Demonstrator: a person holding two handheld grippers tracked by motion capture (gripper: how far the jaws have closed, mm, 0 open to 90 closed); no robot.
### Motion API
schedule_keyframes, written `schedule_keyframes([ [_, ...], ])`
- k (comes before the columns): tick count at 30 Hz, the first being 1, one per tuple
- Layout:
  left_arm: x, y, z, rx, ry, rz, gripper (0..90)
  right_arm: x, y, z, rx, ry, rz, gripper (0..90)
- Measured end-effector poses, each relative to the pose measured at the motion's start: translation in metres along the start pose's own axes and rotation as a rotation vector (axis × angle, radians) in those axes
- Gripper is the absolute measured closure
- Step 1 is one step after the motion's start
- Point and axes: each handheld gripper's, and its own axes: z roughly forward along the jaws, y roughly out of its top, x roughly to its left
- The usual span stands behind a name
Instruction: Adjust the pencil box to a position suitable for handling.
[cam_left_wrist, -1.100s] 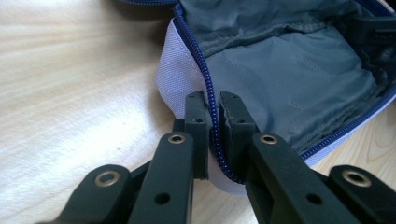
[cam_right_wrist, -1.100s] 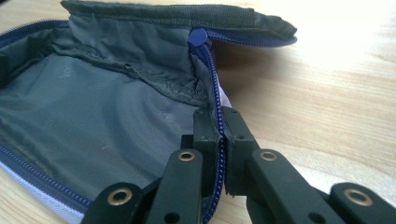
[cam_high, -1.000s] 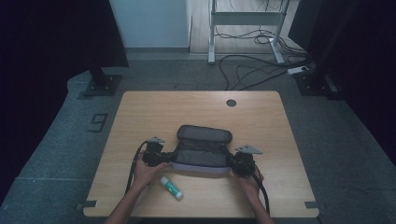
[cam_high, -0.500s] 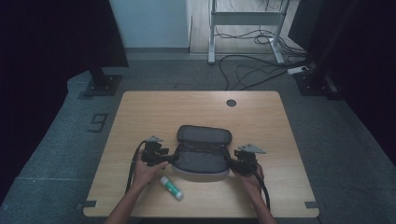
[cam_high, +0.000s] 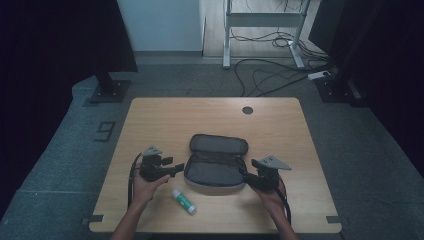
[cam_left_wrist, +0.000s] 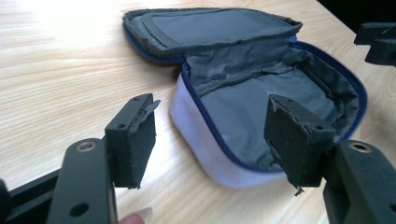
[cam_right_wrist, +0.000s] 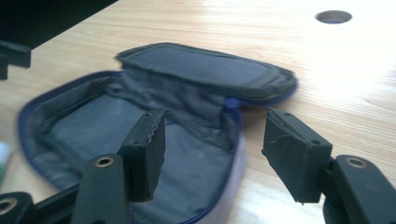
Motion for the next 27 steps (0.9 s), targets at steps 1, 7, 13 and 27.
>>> schedule_keyframes([
  [1, 0.0, -0.004, -0.004, 0.006, 0.004, 0.003, 34.4, 0.003, 0.0, -0.002, 0.005, 0.01, -0.01, 37.8],
  [7, 0.0, -0.024, -0.013, 0.031, 0.028, 0.001, 34.0, 0.024, -0.002, -0.009, 0.008, 0.068, -0.05, 37.6],
  [13, 0.001, -0.043, -0.021, 0.032, 0.06, -0.012, 33.4, 0.039, -0.01, -0.014, 0.02, 0.118, -0.061, 37.3],
  [27, 0.015, -0.051, -0.027, 0.018, 0.125, -0.036, 32.9, 0.074, -0.019, -0.003, 0.054, 0.214, -0.112, 40.1],
])
